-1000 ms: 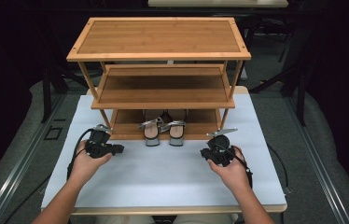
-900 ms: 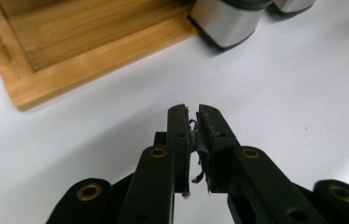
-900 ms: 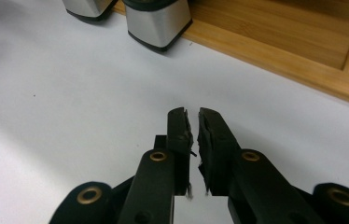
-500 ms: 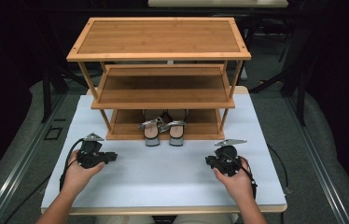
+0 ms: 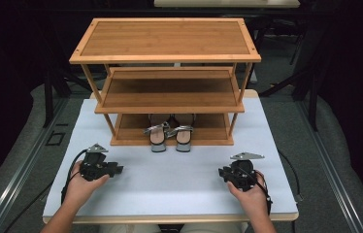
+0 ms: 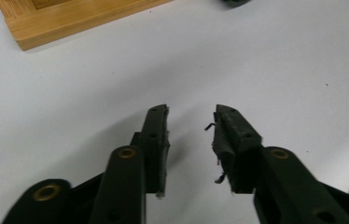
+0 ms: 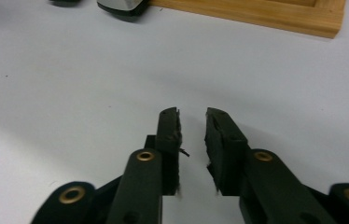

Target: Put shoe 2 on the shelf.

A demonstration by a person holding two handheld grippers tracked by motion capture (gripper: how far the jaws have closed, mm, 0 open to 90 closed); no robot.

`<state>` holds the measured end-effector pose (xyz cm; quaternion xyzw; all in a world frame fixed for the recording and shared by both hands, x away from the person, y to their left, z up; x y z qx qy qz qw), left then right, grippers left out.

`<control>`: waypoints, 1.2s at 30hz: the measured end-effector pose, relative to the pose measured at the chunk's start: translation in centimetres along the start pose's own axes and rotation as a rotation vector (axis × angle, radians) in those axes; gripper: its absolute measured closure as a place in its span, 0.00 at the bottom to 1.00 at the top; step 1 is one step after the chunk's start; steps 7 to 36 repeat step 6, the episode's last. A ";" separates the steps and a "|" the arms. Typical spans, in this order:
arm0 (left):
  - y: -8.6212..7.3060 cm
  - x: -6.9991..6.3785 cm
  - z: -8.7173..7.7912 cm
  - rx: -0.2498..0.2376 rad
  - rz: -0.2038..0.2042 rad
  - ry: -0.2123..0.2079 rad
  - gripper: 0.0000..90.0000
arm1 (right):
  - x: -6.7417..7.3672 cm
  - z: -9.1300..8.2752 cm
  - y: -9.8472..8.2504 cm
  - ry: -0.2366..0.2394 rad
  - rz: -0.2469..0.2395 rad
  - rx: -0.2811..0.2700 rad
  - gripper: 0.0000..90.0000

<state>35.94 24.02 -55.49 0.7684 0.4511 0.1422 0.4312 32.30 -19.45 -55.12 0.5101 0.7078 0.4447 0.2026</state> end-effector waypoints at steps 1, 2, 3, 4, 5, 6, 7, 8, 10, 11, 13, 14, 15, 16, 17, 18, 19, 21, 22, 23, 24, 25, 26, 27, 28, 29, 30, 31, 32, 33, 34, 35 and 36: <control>-0.1 0.0 0.1 -0.003 -0.005 0.004 0.65 | -0.1 0.0 0.0 -0.001 0.006 0.000 0.76; -0.1 0.1 0.1 -0.005 -0.009 0.010 0.62 | -0.2 0.0 -0.1 0.004 0.008 -0.005 0.74; -0.1 0.1 0.1 -0.004 -0.009 0.012 0.59 | -0.3 0.1 -0.1 0.005 0.010 -0.009 0.71; -0.1 0.2 0.2 -0.005 -0.011 0.016 0.56 | -0.3 0.2 -0.2 -0.005 0.012 -0.015 0.68; -0.1 0.2 0.2 -0.010 -0.013 0.023 0.54 | -0.4 0.3 -0.3 -0.006 0.011 -0.005 0.66; 0.0 0.2 0.1 -0.012 -0.010 0.030 0.52 | -0.4 0.4 -0.3 -0.002 0.008 -0.006 0.64; 0.0 0.2 0.1 -0.012 -0.010 0.030 0.52 | -0.4 0.4 -0.3 -0.002 0.008 -0.006 0.64; 0.0 0.2 0.1 -0.012 -0.010 0.030 0.52 | -0.4 0.4 -0.3 -0.002 0.008 -0.006 0.64; 0.0 0.2 0.1 -0.012 -0.010 0.030 0.52 | -0.4 0.4 -0.3 -0.002 0.008 -0.006 0.64; 0.0 0.2 0.1 -0.012 -0.010 0.030 0.52 | -0.4 0.4 -0.3 -0.002 0.008 -0.006 0.64; 0.0 0.2 0.1 -0.012 -0.010 0.030 0.52 | -0.4 0.4 -0.3 -0.002 0.008 -0.006 0.64; 0.0 0.2 0.1 -0.012 -0.010 0.030 0.52 | -0.4 0.4 -0.3 -0.002 0.008 -0.006 0.64; 0.0 0.2 0.1 -0.012 -0.010 0.030 0.52 | -0.4 0.4 -0.3 -0.002 0.008 -0.006 0.64; 0.0 0.2 0.1 -0.012 -0.010 0.030 0.52 | -0.4 0.4 -0.3 -0.002 0.008 -0.006 0.64; 0.0 0.2 0.1 -0.012 -0.010 0.030 0.52 | -0.4 0.4 -0.3 -0.002 0.008 -0.006 0.64; 0.0 0.2 0.1 -0.012 -0.010 0.030 0.52 | -0.4 0.4 -0.3 -0.002 0.008 -0.006 0.64; 0.0 0.2 0.1 -0.012 -0.010 0.030 0.52 | -0.4 0.4 -0.3 -0.002 0.008 -0.006 0.64; 0.0 0.2 0.1 -0.012 -0.010 0.030 0.52 | -0.4 0.4 -0.3 -0.002 0.008 -0.006 0.64; 0.0 0.2 0.1 -0.012 -0.010 0.030 0.52 | -0.4 0.4 -0.3 -0.002 0.008 -0.006 0.64; 0.0 0.2 0.1 -0.012 -0.010 0.030 0.52 | -0.4 0.4 -0.3 -0.002 0.008 -0.006 0.64; 0.0 0.2 0.1 -0.012 -0.010 0.030 0.52 | -0.4 0.4 -0.3 -0.002 0.008 -0.006 0.64; 0.0 0.2 0.1 -0.012 -0.010 0.030 0.52 | -0.4 0.4 -0.3 -0.002 0.008 -0.006 0.64; 0.0 0.2 0.1 -0.012 -0.010 0.030 0.52 | -0.4 0.4 -0.3 -0.002 0.008 -0.006 0.64; 0.0 0.2 0.1 -0.012 -0.010 0.030 0.52 | -0.4 0.4 -0.3 -0.002 0.008 -0.006 0.64; 0.0 0.2 0.1 -0.012 -0.010 0.030 0.52 | -0.4 0.4 -0.3 -0.002 0.008 -0.006 0.64; 0.0 0.2 0.1 -0.012 -0.010 0.030 0.52 | -0.4 0.4 -0.3 -0.002 0.008 -0.006 0.64; 0.0 0.2 0.1 -0.012 -0.010 0.030 0.52 | -0.4 0.4 -0.3 -0.002 0.008 -0.006 0.64; 0.0 0.2 0.1 -0.012 -0.010 0.030 0.52 | -0.4 0.4 -0.3 -0.002 0.008 -0.006 0.64; 0.0 0.2 0.1 -0.012 -0.010 0.030 0.52 | -0.4 0.4 -0.3 -0.002 0.008 -0.006 0.64; 0.0 0.2 0.1 -0.012 -0.010 0.030 0.52 | -0.4 0.4 -0.3 -0.002 0.008 -0.006 0.64; 0.0 0.2 0.1 -0.012 -0.010 0.030 0.52 | -0.4 0.4 -0.3 -0.002 0.008 -0.006 0.64; 0.0 0.2 0.1 -0.012 -0.010 0.030 0.52 | -0.4 0.4 -0.3 -0.002 0.008 -0.006 0.64; 0.0 0.2 0.1 -0.012 -0.010 0.030 0.52 | -0.4 0.4 -0.3 -0.002 0.008 -0.006 0.64</control>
Point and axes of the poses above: each handheld gripper's, and its own axes: z roughly forward along the jaws, y roughly out of its top, x roughly to its left, the point moved 3 cm from there along z, roughly forward along the jaws, and after that the axes turned 14 degrees about -x, right-handed, at the moved point
